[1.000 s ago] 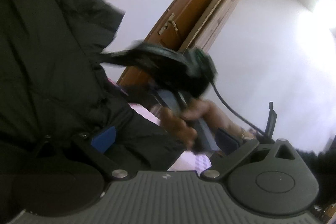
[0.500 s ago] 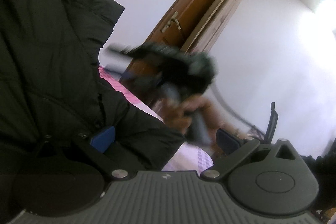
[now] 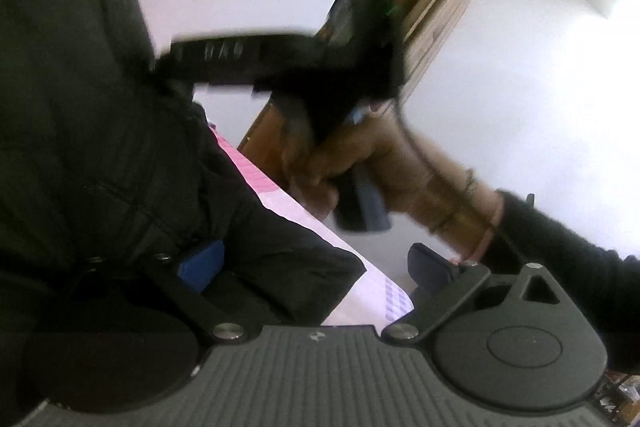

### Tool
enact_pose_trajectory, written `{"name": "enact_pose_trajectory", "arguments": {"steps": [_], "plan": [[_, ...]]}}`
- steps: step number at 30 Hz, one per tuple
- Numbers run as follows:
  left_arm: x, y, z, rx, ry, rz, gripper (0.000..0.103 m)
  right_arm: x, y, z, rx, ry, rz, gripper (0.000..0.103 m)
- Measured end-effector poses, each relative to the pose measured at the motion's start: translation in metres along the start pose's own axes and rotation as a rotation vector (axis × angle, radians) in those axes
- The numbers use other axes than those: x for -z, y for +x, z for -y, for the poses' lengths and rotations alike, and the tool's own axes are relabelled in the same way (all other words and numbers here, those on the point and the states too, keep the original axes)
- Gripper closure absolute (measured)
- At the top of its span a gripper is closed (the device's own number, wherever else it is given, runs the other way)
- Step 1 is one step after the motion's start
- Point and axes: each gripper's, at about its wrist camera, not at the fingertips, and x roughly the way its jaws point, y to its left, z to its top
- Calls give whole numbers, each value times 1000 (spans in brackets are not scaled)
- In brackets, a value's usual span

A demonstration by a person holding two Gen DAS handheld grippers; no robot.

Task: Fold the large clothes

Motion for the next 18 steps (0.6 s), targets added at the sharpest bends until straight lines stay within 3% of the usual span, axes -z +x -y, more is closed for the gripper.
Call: {"name": "enact_pose_trajectory", "arguments": {"steps": [4, 6, 8, 11, 15, 18], "plan": [[-3, 4, 6, -25, 3, -23, 11, 32, 13, 36, -11, 143, -16, 75], [-6, 4, 13, -54, 6, -40, 11, 42, 17, 41, -6, 157, -2, 75], [-12, 5, 22, -104, 5, -71, 10, 51, 18, 48, -29, 207, 24, 75], [-25, 6, 42, -182, 28, -122, 0, 54, 18, 53, -42, 246, 44, 75], [-33, -1, 65, -314, 120, -174, 0, 55, 13, 51, -31, 264, 61, 75], [-38, -7, 71, -362, 156, -189, 0, 54, 11, 50, -19, 299, 58, 75]]}}
